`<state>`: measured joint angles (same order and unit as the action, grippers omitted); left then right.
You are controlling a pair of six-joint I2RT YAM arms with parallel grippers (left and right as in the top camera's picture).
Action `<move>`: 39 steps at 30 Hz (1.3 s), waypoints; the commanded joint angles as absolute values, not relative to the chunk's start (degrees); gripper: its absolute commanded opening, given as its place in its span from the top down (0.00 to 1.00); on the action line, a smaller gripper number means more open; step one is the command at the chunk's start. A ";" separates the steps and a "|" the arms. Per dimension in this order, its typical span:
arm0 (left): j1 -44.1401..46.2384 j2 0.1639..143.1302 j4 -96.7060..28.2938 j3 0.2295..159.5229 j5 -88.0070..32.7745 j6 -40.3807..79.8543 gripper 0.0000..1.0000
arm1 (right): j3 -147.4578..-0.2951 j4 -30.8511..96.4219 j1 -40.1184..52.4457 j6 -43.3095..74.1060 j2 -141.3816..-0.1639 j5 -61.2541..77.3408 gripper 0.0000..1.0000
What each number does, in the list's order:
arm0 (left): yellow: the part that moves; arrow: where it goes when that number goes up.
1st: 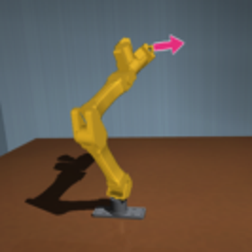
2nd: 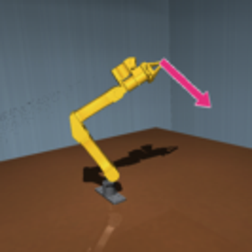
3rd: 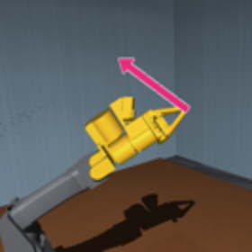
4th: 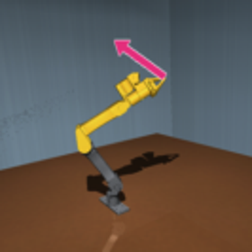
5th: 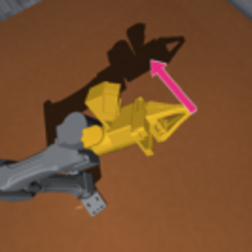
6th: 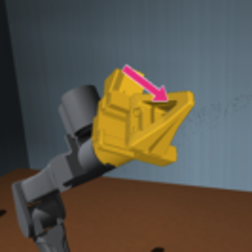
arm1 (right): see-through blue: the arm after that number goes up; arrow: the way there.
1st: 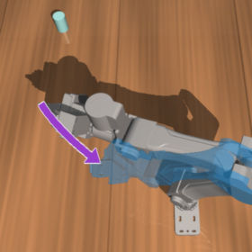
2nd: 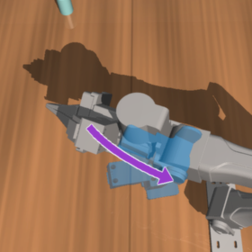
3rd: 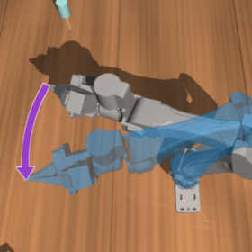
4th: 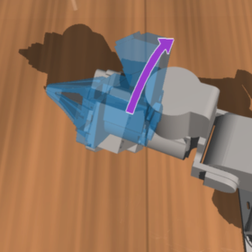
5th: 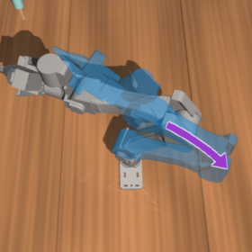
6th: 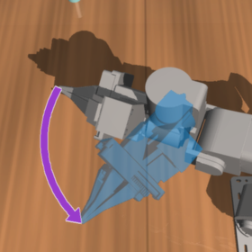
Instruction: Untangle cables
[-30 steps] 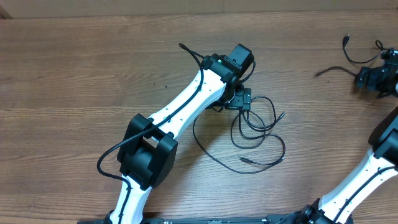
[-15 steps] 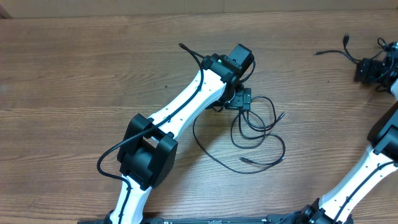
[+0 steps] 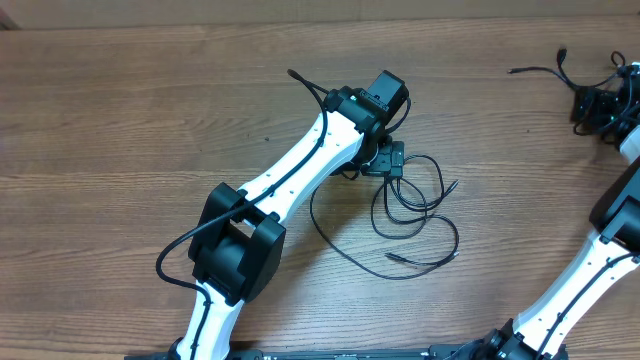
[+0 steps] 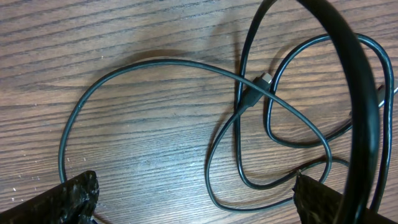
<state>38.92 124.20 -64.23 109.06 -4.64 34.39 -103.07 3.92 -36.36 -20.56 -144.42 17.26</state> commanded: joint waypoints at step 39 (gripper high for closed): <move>39.03 125.16 -64.23 108.75 -4.03 34.72 0.00 | -98.32 39.53 -31.51 -22.11 -121.84 28.82 0.00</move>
<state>38.92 124.20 -64.23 109.06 -4.64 34.41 -98.15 38.09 -34.04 -22.52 -129.38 27.18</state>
